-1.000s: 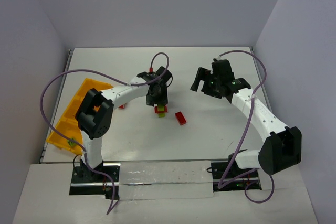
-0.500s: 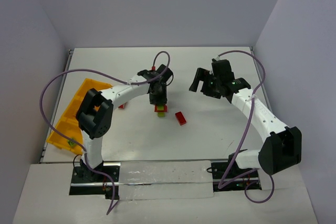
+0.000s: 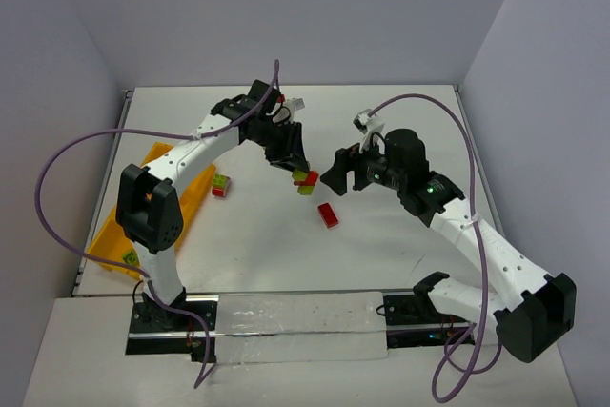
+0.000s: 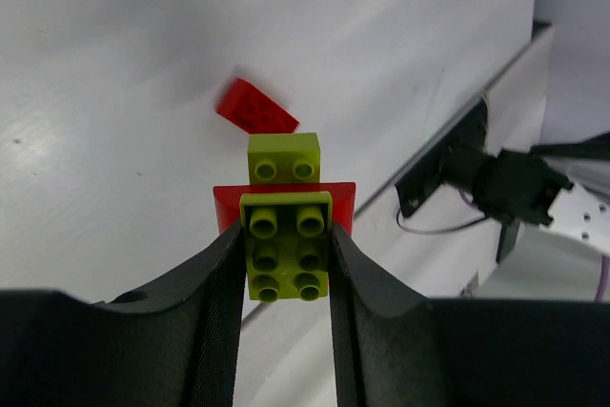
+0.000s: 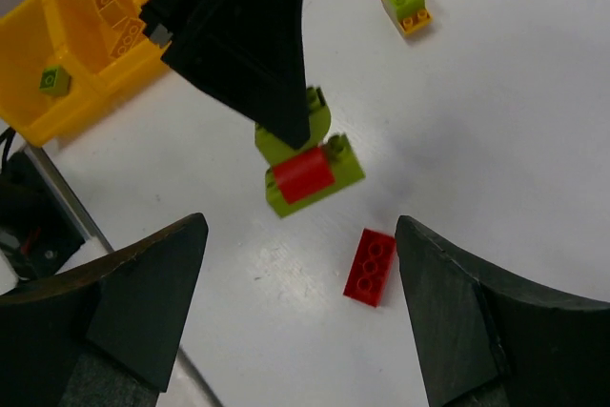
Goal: Sort the legos into containers by color
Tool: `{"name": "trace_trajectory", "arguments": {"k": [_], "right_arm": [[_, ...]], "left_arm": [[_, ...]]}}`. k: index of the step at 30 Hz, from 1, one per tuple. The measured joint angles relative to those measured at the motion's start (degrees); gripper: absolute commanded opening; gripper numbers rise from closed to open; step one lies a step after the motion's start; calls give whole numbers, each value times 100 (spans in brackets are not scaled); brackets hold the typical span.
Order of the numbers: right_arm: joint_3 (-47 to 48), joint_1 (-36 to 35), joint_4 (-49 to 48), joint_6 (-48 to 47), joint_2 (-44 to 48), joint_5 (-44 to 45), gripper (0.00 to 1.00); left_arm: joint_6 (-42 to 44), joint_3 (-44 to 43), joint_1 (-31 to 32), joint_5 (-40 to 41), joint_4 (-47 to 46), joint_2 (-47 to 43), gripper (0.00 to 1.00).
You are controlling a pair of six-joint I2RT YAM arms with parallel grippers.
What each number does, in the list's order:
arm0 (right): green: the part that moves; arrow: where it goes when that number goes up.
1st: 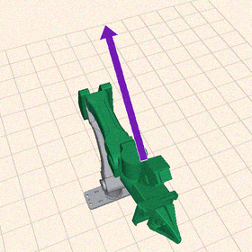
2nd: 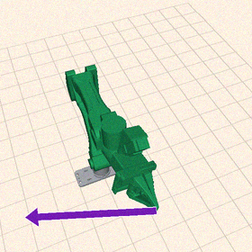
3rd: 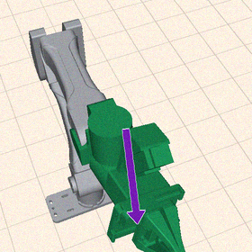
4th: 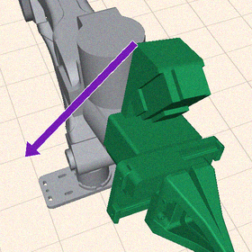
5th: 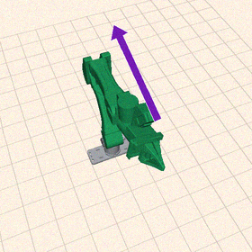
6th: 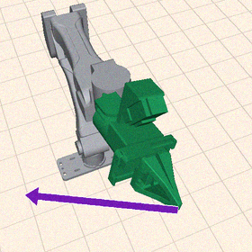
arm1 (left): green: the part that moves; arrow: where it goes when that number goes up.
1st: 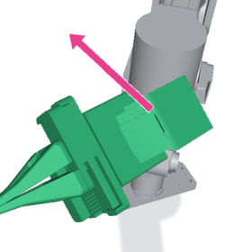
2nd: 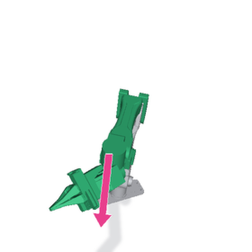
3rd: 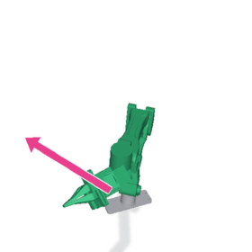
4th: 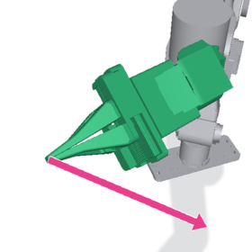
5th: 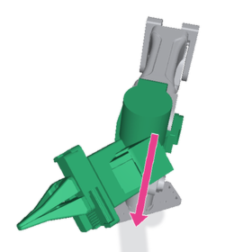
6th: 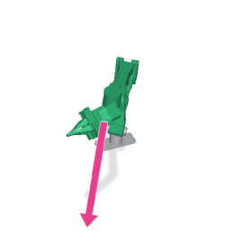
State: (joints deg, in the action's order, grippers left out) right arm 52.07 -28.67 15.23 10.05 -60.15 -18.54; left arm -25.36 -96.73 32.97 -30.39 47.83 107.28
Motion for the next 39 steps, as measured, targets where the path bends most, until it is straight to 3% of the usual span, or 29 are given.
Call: {"name": "trace_trajectory", "arguments": {"k": [8,20,31,33,38,39], "right_arm": [[-2,-457,-206,-1143,-116,-48,82],[129,-874,-28,-1804,-846,64,74],[114,-993,-139,-1723,-884,287,53],[111,-1003,-155,-1687,-891,286,44],[111,-1018,-165,-1579,-913,268,0],[111,-1018,-165,-1568,-915,268,0]], "left_arm": [[455,0,35,-725,355,0,0],[636,0,33,-1007,448,-10,0],[629,50,27,-1037,356,-136,0],[629,50,25,-1033,334,-140,0],[641,57,20,-999,290,-142,0],[638,63,20,-990,282,-142,0]]}}
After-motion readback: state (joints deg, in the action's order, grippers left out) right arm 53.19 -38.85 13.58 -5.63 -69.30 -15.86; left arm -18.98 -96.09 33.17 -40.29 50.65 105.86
